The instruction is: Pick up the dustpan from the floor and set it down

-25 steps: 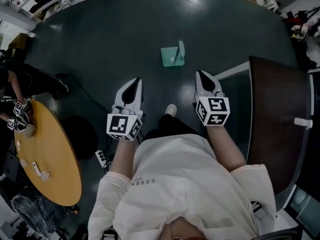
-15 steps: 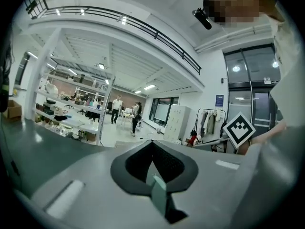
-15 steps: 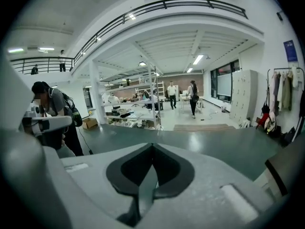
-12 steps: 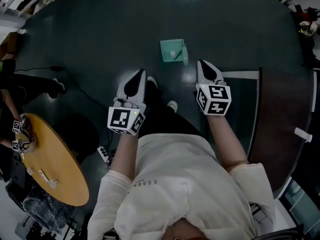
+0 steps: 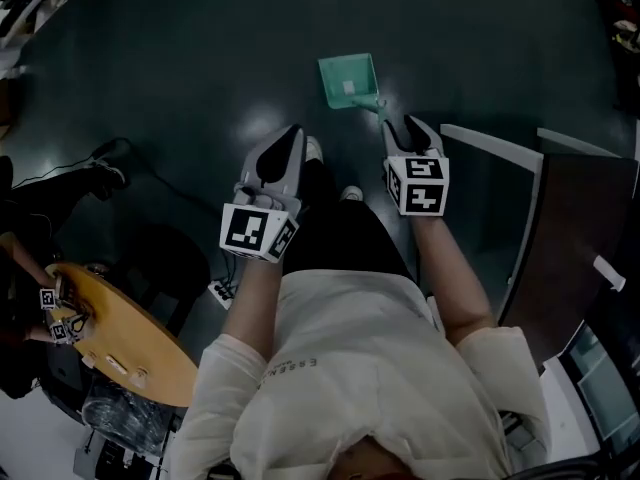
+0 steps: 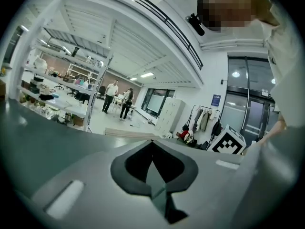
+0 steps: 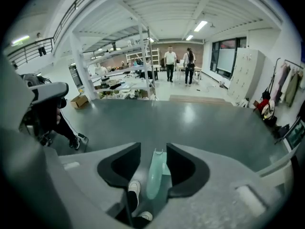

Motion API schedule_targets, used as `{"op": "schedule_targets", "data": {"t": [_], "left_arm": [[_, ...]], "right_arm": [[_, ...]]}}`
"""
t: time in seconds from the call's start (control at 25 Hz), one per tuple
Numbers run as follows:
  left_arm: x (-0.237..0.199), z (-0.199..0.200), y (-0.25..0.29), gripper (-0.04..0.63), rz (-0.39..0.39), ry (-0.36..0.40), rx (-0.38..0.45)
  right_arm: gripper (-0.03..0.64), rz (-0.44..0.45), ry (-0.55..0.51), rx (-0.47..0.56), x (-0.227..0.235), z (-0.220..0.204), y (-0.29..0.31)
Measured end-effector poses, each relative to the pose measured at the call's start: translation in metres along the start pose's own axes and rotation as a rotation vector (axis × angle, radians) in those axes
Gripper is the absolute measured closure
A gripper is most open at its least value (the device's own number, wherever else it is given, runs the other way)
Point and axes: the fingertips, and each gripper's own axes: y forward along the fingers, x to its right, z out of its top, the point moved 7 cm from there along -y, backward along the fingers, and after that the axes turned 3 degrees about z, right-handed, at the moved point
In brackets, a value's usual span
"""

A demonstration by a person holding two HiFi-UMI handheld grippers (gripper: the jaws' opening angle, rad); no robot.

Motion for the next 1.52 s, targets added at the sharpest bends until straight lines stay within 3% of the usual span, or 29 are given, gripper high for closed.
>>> {"op": "schedule_targets", "data": {"t": [0.12,0.32,0.56,0.68,0.76,1.12,1.52], "left_arm": [[-0.017,-0.008,0.025,0.581,-0.017,0.012,-0.004],[-0.035,-0.026,0.054,0.581,-0.011,0.007,-0.025],[-0.047,-0.032,0.066,0.581,-0.022,0.030,-0.038],[-0.047,-0.038,0.065,0.581,-0.029,0.031,-0.046],[-0.047,-0.040,0.062,0.581,-0.031,0.029,-0.055],[-0.042,-0.043,0.037,0.581,-0.005,0.008,-0.070],[-0.024,-0.013,-0.035,0.581,0.047,0.050,0.031]], "right_arm": [[0.407,-0.007,0.038,-0.080,0.010,-0.004,0.045],[0.407,-0.009,0.073,-0.236,0.024,-0.024,0.103],[0.411,0.009,0.098,-0.339,0.019,-0.039,0.142],[0.452,-0.029,0.098,-0.357,0.018,-0.046,0.150],[0.535,-0.085,0.095,-0.378,0.022,-0.047,0.149],[0.541,-0.117,0.148,-0.342,0.038,-0.040,0.121],[0.541,-0.052,0.087,-0.200,0.011,-0.021,-0.002]]}}
